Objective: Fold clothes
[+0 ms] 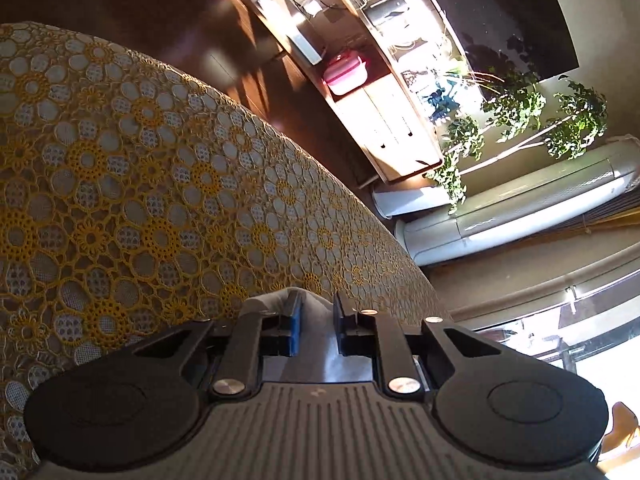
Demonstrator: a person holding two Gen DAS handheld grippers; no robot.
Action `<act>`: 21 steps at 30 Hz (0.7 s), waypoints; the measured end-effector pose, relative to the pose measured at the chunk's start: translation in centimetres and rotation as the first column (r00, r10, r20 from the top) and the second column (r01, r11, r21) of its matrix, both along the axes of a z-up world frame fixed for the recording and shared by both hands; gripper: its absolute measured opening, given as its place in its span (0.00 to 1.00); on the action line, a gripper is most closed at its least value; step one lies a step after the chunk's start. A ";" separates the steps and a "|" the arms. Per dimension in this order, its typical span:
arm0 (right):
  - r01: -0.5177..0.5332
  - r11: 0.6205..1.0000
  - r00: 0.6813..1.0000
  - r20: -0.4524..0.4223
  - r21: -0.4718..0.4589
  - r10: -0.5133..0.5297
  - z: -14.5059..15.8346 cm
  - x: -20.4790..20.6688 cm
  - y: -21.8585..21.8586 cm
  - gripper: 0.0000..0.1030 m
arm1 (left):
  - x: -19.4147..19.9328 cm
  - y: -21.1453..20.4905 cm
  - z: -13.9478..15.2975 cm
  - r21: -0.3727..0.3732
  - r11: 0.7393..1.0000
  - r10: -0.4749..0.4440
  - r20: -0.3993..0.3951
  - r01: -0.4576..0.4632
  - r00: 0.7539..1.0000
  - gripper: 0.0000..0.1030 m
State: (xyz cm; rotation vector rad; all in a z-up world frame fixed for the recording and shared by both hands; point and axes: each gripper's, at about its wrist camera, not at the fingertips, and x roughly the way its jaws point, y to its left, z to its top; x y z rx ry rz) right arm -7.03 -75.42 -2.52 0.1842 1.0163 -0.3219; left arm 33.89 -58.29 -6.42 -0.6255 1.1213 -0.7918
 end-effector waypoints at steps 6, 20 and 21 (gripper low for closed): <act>-0.003 1.000 1.000 0.004 0.000 0.003 0.0 -0.1 -0.1 1.00 | -0.2 0.5 0.5 -0.046 0.998 -0.033 0.041 0.035 0.999 0.06; 0.006 1.000 1.000 0.007 -0.001 -0.006 -0.1 -0.1 -0.2 1.00 | 0.1 1.4 -1.0 -0.071 0.991 -0.116 -0.048 0.113 0.992 0.09; 0.006 1.000 1.000 0.007 -0.002 -0.006 -0.1 -0.1 -0.2 1.00 | -0.2 1.3 -0.8 -0.045 0.995 -0.092 -0.023 0.091 0.996 0.09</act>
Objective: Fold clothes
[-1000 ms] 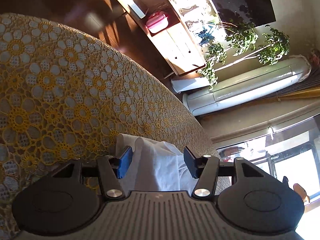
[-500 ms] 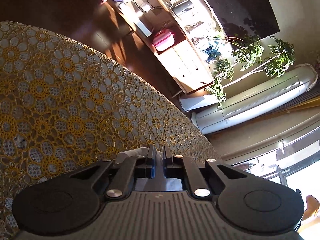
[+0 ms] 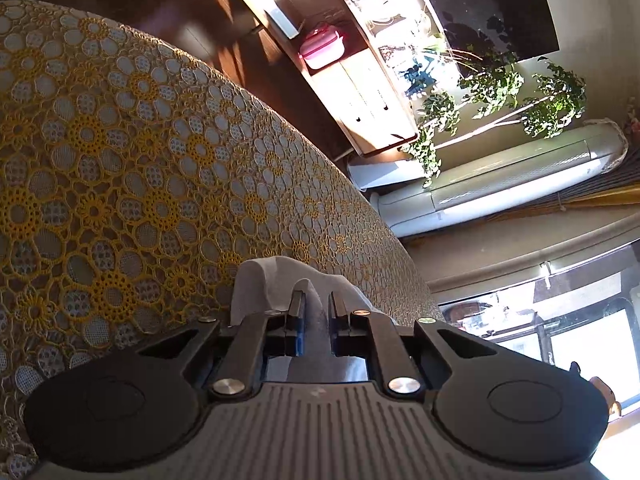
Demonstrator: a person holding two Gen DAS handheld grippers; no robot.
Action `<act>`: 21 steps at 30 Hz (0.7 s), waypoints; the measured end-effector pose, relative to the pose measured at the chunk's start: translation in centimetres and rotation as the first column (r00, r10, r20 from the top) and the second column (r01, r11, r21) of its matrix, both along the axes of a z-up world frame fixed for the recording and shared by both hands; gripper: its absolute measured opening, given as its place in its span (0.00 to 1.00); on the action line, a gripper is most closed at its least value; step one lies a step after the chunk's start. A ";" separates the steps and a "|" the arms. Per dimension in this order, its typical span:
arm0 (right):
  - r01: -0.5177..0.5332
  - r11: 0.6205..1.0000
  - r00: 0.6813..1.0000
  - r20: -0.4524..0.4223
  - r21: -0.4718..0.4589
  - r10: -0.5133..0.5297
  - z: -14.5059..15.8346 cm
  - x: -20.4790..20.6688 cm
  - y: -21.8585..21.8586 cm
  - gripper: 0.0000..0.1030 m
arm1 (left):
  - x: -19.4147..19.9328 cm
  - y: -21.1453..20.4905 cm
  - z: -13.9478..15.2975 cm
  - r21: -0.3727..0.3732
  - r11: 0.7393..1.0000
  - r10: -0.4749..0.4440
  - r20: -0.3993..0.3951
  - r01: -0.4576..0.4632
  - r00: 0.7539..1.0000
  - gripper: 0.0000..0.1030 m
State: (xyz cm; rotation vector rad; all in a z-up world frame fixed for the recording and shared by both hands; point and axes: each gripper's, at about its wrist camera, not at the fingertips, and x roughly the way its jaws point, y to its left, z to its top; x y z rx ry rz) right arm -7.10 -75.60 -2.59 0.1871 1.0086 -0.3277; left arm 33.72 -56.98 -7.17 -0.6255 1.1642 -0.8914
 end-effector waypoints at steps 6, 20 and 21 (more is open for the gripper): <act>-0.005 1.000 1.000 -0.005 0.001 0.005 0.0 0.1 0.0 1.00 | -0.3 0.4 1.5 0.042 0.994 0.092 0.116 -0.098 0.989 0.02; 0.001 1.000 1.000 -0.005 0.002 0.000 0.0 0.1 -0.1 1.00 | -0.1 5.1 3.6 0.028 0.996 -0.087 0.149 0.083 0.985 0.86; 0.002 1.000 1.000 -0.007 0.002 -0.002 0.0 0.1 -0.1 1.00 | -0.6 5.4 3.4 0.037 0.993 -0.120 0.146 0.116 0.982 0.86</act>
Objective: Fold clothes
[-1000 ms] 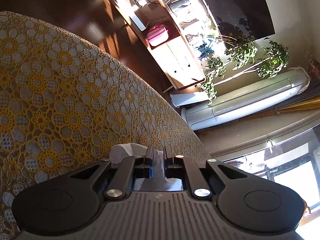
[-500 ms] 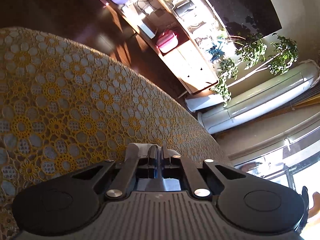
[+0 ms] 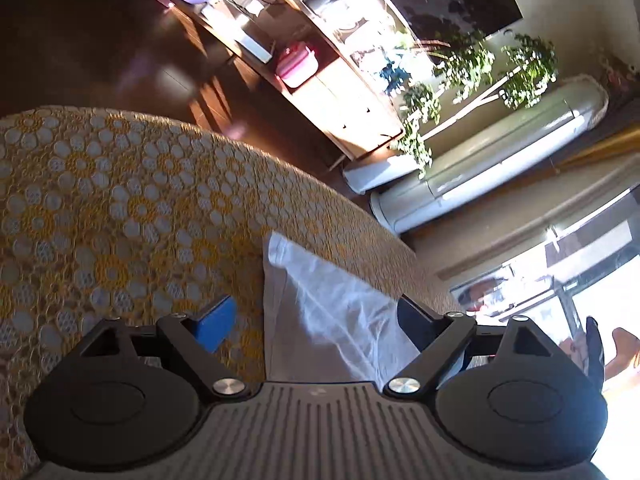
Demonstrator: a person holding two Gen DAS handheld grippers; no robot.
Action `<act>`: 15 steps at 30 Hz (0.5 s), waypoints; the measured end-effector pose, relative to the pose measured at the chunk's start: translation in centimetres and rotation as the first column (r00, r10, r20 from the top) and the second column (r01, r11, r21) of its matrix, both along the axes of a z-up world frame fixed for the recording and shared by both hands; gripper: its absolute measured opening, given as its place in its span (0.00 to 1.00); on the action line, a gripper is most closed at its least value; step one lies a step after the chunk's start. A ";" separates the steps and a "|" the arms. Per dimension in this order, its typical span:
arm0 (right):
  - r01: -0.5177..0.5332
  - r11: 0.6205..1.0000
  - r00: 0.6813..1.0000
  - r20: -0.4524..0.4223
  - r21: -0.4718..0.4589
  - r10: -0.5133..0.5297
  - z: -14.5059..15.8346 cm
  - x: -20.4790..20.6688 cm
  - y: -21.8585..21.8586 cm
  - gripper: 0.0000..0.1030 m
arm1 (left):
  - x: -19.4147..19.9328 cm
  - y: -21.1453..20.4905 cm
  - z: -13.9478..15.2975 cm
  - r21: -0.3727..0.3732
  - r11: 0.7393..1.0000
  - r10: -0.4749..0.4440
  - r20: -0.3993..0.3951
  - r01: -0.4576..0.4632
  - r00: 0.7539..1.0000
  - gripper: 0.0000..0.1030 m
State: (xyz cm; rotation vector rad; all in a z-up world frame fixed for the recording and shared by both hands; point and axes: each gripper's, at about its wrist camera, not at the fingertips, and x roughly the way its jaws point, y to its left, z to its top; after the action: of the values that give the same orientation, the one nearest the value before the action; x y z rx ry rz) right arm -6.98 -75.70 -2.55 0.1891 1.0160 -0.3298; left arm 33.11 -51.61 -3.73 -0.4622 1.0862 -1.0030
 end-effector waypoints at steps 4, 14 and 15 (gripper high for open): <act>0.010 1.000 1.000 -0.016 0.001 -0.010 0.1 0.2 0.1 1.00 | -3.1 0.6 0.3 0.075 0.990 -0.119 0.033 0.116 0.992 0.86; -0.052 0.997 0.996 -0.070 -0.063 0.047 0.6 0.5 2.6 1.00 | -6.8 -1.5 0.3 0.273 0.943 -0.257 0.231 0.191 0.939 0.12; -0.053 0.996 0.996 -0.072 -0.072 0.048 0.7 0.4 2.8 1.00 | -7.0 -1.5 0.3 0.283 0.942 -0.256 0.249 0.183 0.934 0.08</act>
State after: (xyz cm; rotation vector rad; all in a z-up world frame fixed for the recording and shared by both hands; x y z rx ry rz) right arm -6.60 -72.93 -1.88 0.0852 1.0741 -0.3295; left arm 26.11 -53.14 -3.47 0.0175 1.0037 -1.0707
